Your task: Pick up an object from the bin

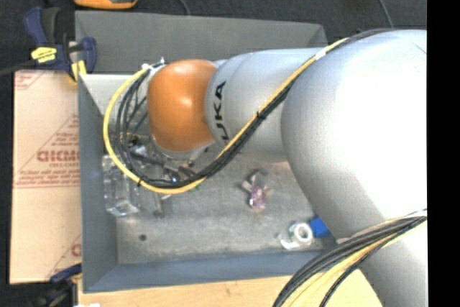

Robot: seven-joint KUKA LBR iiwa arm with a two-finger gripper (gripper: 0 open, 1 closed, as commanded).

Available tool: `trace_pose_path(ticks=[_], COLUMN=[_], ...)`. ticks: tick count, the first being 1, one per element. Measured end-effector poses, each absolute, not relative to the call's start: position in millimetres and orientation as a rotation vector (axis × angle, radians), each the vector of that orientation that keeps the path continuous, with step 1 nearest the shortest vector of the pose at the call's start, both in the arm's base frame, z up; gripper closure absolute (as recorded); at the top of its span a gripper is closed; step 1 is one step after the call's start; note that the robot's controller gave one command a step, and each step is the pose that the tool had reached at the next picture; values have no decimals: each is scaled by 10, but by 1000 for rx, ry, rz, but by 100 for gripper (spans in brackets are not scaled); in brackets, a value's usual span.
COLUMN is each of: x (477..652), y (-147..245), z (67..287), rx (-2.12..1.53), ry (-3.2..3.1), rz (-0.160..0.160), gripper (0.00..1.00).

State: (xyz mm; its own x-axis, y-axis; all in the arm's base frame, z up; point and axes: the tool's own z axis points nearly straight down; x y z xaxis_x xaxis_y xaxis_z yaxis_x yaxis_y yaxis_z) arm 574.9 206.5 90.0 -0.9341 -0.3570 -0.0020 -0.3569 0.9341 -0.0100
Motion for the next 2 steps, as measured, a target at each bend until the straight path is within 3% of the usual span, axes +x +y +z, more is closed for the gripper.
trace_pose_path(ticks=[1, 2], x=[5741, 5221], y=[2099, 1850], z=[896, 1981], rx=[-573, -607], ry=[3085, 3072], rz=[-8, 0], gripper=[100, 100])
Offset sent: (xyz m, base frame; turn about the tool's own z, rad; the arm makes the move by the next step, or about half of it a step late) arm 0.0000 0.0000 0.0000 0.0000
